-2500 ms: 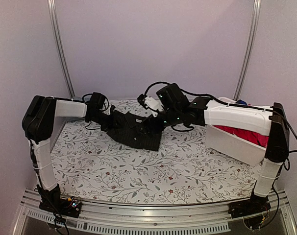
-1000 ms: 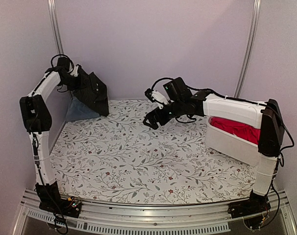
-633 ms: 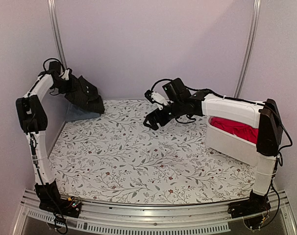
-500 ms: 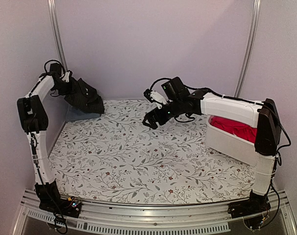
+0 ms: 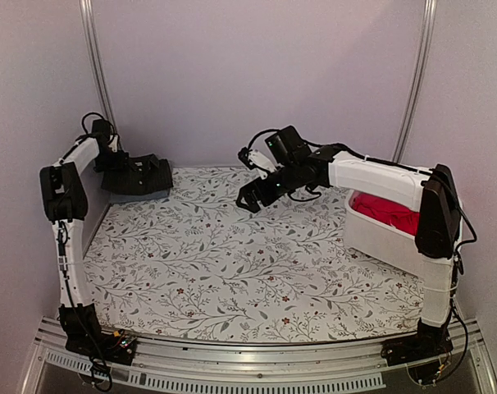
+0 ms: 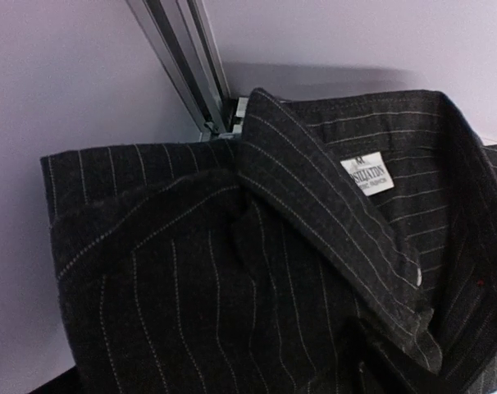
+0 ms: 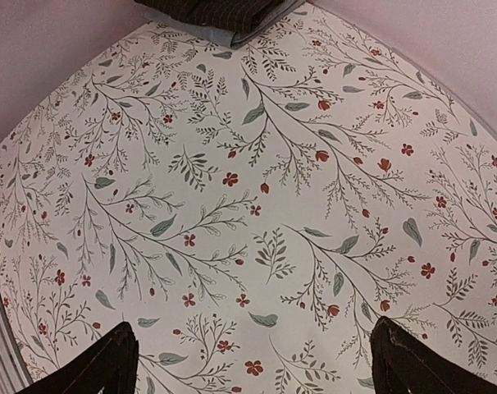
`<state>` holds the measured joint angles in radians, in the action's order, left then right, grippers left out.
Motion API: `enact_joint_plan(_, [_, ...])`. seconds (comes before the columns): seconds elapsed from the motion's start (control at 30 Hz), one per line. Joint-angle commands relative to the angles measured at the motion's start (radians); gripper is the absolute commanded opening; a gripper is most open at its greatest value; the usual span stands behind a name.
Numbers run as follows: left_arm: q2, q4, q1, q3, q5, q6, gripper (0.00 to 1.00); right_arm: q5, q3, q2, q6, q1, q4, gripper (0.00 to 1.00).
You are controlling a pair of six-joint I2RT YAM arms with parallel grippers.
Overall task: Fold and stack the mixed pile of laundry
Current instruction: Place the square-folded shirt at the corner of the board, then adjust the square-folded shirt at the corner of the board.
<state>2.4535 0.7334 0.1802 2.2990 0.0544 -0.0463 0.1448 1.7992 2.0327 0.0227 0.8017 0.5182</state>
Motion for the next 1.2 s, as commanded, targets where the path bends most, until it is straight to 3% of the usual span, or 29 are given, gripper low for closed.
enact_joint_plan(0.0, [-0.084, -0.057, -0.039, 0.023, 0.099, 0.011, 0.86, 0.000, 0.040, 0.021, -0.016, -0.014, 0.014, 0.98])
enact_joint_plan(0.07, [-0.121, -0.066, -0.055, 0.003, 0.115, 0.026, 0.99, 0.000, 0.035, 0.016, -0.018, -0.015, 0.014, 0.98])
enact_joint_plan(0.17, [-0.185, -0.053, -0.063, -0.030, 0.100, 0.101, 1.00, -0.001, 0.016, 0.003, -0.016, -0.016, 0.011, 0.98])
enact_joint_plan(0.4, [-0.316, -0.076, -0.067, -0.254, -0.141, 0.278, 1.00, 0.001, -0.082, -0.062, -0.015, -0.018, -0.033, 0.98])
enact_joint_plan(0.57, [-0.325, -0.115, -0.058, -0.377, -0.119, 0.310, 1.00, 0.001, -0.127, -0.092, -0.018, -0.019, -0.054, 0.98])
enact_joint_plan(0.73, [-0.220, -0.111, 0.004, -0.333, -0.157, 0.360, 1.00, 0.008, -0.142, -0.101, -0.070, -0.019, -0.055, 0.98])
enact_joint_plan(0.97, [-0.031, -0.153, 0.032, -0.188, -0.137, 0.284, 1.00, 0.022, -0.119, -0.086, -0.107, -0.019, -0.014, 0.98])
enact_joint_plan(1.17, [0.078, -0.220, 0.038, -0.154, -0.431, 0.142, 1.00, 0.005, -0.074, -0.061, -0.113, -0.019, 0.044, 0.98])
